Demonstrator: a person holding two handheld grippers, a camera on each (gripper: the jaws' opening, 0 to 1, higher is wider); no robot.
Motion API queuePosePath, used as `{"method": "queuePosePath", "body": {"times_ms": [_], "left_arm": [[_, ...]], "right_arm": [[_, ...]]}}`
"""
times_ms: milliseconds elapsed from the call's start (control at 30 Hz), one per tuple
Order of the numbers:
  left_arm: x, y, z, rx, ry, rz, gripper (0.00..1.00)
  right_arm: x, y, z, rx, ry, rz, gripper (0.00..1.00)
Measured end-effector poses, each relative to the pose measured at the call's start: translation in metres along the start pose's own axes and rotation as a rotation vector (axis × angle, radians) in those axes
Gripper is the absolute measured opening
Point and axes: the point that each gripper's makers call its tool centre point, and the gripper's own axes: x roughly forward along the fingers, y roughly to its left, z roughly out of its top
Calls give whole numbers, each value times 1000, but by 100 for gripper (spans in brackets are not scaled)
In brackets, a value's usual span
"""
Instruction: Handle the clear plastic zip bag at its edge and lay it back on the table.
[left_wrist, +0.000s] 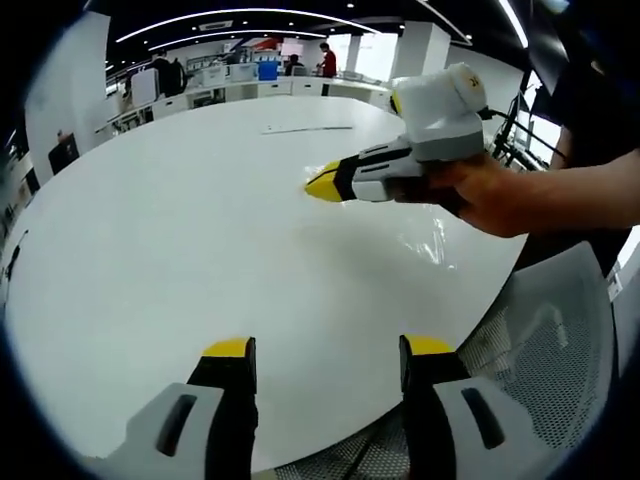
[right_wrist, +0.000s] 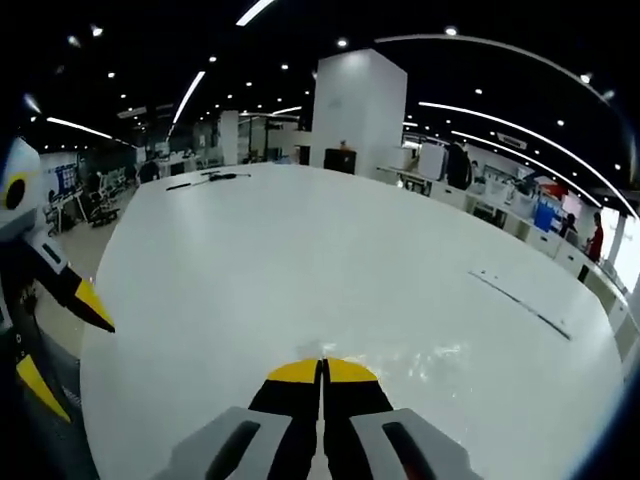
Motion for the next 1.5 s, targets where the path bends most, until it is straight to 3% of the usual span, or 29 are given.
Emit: {"method": "queuePosePath", "body": {"times_ms": [300, 967, 1500], "left_arm": [[-2, -1, 10, 25, -45, 3, 56], [6, 8, 45, 198, -108, 19, 55], [14, 7, 69, 418, -142, 23, 53]], "right_arm": [[-28, 20, 11, -89, -6, 58, 0], [-62, 53, 13, -237, 12, 166, 0], [-78, 79, 12, -278, 23, 285, 0]]}}
